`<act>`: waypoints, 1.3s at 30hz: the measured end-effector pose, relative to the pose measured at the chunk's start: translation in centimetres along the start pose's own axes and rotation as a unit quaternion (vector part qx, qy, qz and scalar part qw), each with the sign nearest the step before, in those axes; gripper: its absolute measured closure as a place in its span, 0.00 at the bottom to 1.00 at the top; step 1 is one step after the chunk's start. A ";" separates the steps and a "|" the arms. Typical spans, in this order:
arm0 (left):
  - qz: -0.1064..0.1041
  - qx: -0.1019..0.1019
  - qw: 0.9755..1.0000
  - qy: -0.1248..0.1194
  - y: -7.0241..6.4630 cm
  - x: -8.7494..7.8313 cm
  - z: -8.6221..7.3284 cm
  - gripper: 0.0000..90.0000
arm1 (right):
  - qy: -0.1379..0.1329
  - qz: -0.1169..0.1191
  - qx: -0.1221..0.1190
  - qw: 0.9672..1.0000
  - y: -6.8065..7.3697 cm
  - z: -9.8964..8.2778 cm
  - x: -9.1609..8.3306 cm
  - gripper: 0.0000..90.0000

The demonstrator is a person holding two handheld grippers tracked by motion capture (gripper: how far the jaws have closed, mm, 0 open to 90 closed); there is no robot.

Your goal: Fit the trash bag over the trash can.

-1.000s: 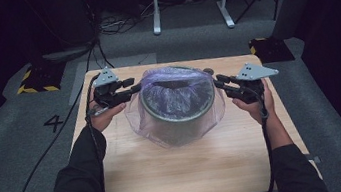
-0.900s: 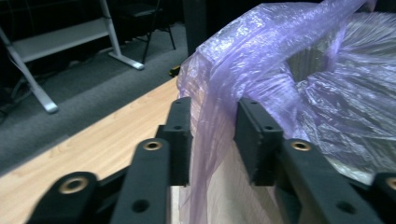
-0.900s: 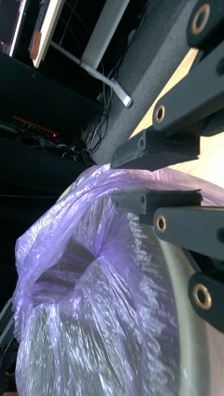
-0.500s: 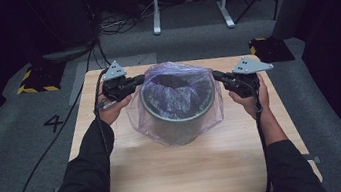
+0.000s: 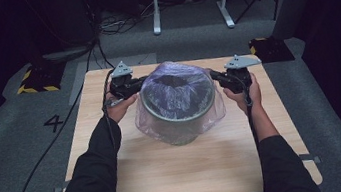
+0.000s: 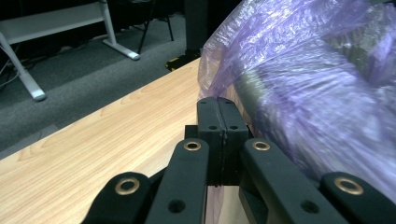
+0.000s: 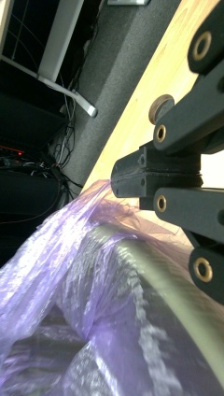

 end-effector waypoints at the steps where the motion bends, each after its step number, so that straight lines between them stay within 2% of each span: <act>1: 0.000 -0.004 1.000 -0.005 0.1 0.1 0.0 1.00 | 0.001 0.000 0.000 1.000 0.0 0.0 0.2 1.00; 5: -0.001 -0.018 1.000 -0.010 0.4 0.6 -0.1 1.00 | 0.010 -0.004 0.017 1.000 -0.3 -0.2 1.3 1.00; 7: 0.001 -0.021 1.000 -0.001 0.6 0.9 -0.2 1.00 | 0.020 -0.004 0.023 1.000 -0.4 -0.3 1.9 1.00; 10: -0.001 -0.026 1.000 0.013 0.8 1.1 -0.5 1.00 | 0.049 0.007 0.028 0.998 -0.2 -0.5 2.7 1.00; 14: -0.005 -0.033 0.999 0.030 0.9 1.7 -1.1 1.00 | 0.085 0.021 0.028 0.996 0.2 -1.1 3.6 1.00; 16: 0.000 -0.038 0.998 0.049 0.9 2.2 -1.5 1.00 | 0.099 0.022 0.033 0.994 0.2 -1.5 4.0 1.00; 18: 0.002 -0.048 0.997 0.064 1.1 2.4 -2.1 1.00 | 0.117 0.039 0.042 0.991 0.2 -2.0 4.4 1.00; 20: 0.005 -0.048 0.996 0.069 1.2 2.4 -2.7 1.00 | 0.127 0.037 0.034 0.991 0.3 -2.5 4.5 1.00; 22: 0.002 -0.053 0.997 0.064 1.1 2.0 -3.3 0.99 | 0.123 0.046 0.039 0.991 0.1 -3.1 4.4 1.00; 27: -0.001 -0.063 0.997 0.050 1.0 0.0 -4.9 0.94 | 0.112 0.045 0.058 0.991 -0.7 -4.5 3.4 0.98; 31: 0.014 -0.069 0.996 0.048 1.2 -2.0 -6.9 0.94 | 0.110 0.042 0.055 0.992 -1.0 -6.0 2.4 0.96; 34: 0.022 -0.077 0.996 0.046 1.4 -3.5 -8.4 0.95 | 0.108 0.043 0.067 0.991 -1.4 -7.1 1.7 0.97; 36: 0.028 -0.081 0.996 0.039 1.4 -4.3 -8.9 0.93 | 0.109 0.044 0.074 0.990 -1.7 -7.8 1.5 0.97; 39: 0.032 -0.077 0.996 0.020 1.0 -5.9 -9.1 0.89 | 0.107 0.046 0.080 0.990 -1.9 -8.3 1.2 0.95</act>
Point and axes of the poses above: each handheld gripper's, and its own axes: x roughly forward along the jaws, z roughly out of its top, y roughly to its left, the point moved 2 cm from there along x, roughly forward along the jaws, and after that the axes turned 5 degrees about -z, right-handed, at the moved point
